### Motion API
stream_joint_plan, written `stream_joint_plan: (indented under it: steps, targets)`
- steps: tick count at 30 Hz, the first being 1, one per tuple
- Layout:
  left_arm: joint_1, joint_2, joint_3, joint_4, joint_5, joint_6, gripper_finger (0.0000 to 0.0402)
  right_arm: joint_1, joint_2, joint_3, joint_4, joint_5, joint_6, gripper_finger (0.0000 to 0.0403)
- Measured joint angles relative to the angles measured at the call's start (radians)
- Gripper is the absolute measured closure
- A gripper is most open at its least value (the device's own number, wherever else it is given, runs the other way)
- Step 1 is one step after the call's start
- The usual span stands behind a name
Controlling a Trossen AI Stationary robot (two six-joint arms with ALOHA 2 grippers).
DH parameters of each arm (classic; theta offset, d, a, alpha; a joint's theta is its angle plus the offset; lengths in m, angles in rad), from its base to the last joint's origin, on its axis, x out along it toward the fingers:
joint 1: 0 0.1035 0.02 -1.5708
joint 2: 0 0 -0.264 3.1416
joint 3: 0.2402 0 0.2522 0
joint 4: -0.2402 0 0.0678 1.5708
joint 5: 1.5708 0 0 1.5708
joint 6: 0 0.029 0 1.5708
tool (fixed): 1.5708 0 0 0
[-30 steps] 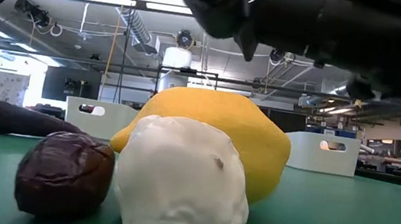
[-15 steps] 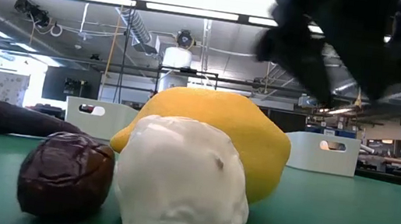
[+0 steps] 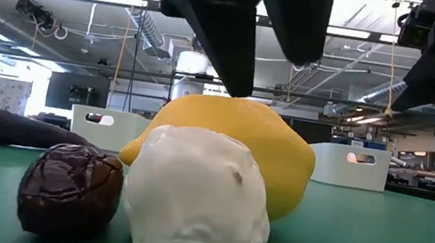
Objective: Sort produce into baskets
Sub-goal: Put the left lemon into the right white bin
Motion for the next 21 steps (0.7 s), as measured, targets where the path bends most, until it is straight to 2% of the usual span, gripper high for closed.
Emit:
stream_joint_plan:
  steps: [8,13,18,21]
  targets:
    - [-0.006,0.037,0.0,-0.021,0.0,-0.001,0.0144,0.021,0.009,-0.005,0.022,0.0,0.019,0.0041]
    - [0.003,0.06,-0.001,-0.09,0.007,0.007,0.0145,0.029,0.013,-0.005,0.03,0.0,0.034,0.0041]
    - [0.017,0.064,0.0,-0.097,0.001,0.005,0.0163,0.029,0.018,-0.005,0.043,0.0,0.041,0.0041]
    - [0.02,0.064,0.0,-0.087,-0.052,0.019,0.0181,0.029,0.022,-0.005,0.045,0.004,0.042,0.0041]
